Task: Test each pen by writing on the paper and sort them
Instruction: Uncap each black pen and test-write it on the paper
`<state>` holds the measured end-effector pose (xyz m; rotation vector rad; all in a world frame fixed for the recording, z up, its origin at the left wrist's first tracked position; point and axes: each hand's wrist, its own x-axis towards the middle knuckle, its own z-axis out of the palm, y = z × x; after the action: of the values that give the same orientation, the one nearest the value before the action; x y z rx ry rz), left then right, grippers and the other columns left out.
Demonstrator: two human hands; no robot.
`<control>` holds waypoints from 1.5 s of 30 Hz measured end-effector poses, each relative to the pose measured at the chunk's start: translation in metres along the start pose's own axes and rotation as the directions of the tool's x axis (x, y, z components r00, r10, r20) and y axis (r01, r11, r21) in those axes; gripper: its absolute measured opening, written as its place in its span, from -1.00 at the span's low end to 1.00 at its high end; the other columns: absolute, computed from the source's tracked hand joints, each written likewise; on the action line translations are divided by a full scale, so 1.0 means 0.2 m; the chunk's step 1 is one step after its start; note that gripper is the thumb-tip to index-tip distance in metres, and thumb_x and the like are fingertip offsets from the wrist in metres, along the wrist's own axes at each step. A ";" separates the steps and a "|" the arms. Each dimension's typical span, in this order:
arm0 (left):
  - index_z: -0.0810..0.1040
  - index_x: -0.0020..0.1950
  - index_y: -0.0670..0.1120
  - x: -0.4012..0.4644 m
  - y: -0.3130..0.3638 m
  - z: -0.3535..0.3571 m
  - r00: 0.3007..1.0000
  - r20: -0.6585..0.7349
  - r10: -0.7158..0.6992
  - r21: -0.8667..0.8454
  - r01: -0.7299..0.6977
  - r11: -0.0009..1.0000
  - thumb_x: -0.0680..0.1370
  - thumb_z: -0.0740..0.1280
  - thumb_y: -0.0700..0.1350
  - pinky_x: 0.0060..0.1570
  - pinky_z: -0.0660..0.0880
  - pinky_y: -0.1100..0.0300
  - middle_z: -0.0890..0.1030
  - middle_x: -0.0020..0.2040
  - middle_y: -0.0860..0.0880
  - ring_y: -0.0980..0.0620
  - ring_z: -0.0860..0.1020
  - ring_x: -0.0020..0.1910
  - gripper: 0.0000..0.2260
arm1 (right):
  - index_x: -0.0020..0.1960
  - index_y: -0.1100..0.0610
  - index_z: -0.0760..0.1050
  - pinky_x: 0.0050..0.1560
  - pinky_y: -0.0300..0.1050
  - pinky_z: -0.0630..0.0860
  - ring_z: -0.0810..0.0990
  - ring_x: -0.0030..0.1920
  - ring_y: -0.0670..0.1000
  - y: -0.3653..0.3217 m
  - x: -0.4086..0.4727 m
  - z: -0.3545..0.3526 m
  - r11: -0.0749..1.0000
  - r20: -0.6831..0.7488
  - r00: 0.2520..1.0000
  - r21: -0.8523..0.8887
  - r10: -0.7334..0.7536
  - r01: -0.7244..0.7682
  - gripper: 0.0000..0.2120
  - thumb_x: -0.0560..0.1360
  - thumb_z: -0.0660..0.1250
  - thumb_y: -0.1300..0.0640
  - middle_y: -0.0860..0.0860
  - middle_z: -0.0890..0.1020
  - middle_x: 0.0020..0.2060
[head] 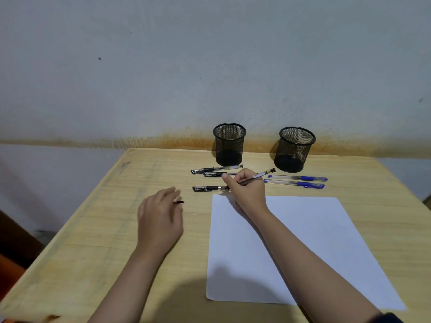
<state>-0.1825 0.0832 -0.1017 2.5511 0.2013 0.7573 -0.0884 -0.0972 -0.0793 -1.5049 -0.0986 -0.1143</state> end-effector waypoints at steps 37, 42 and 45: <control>0.66 -0.21 -0.06 0.00 0.44 -0.27 0.991 0.130 0.031 -0.791 0.084 0.607 0.40 0.37 -0.46 -0.14 0.51 0.37 0.68 -0.28 0.11 0.18 0.62 -0.21 -0.71 | -0.18 0.19 0.62 -0.45 -0.23 0.44 0.50 -0.49 -0.08 -0.39 -0.37 -0.22 0.979 0.392 0.897 0.056 -0.203 0.197 -0.93 0.42 0.43 0.33 0.15 0.67 -0.32; 0.65 -0.19 -0.13 -0.02 0.48 -0.27 0.986 0.142 0.086 -0.810 0.066 0.583 0.41 0.35 -0.48 -0.16 0.50 0.37 0.68 -0.29 0.09 0.18 0.61 -0.23 -0.74 | -0.13 0.20 0.60 -0.31 -0.22 0.57 0.61 -0.40 -0.04 -0.39 -0.44 -0.27 0.980 0.350 0.915 0.067 -0.199 0.188 -0.93 0.42 0.43 0.34 0.10 0.67 -0.31; 0.65 -0.14 -0.15 -0.01 0.52 -0.28 0.971 0.184 0.151 -0.809 0.063 0.584 0.42 0.34 -0.47 -0.15 0.50 0.38 0.69 -0.27 0.08 0.17 0.62 -0.21 -0.76 | -0.05 0.16 0.62 -0.11 -0.06 0.64 0.68 -0.24 0.01 -0.43 -0.44 -0.36 0.983 0.472 0.863 0.041 -0.178 0.181 -0.84 0.41 0.43 0.36 0.03 0.70 -0.24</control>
<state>-0.2148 0.0141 -0.0122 1.7106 -0.2557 0.3973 -0.1886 -0.1739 -0.0104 -1.4996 -0.6370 0.1100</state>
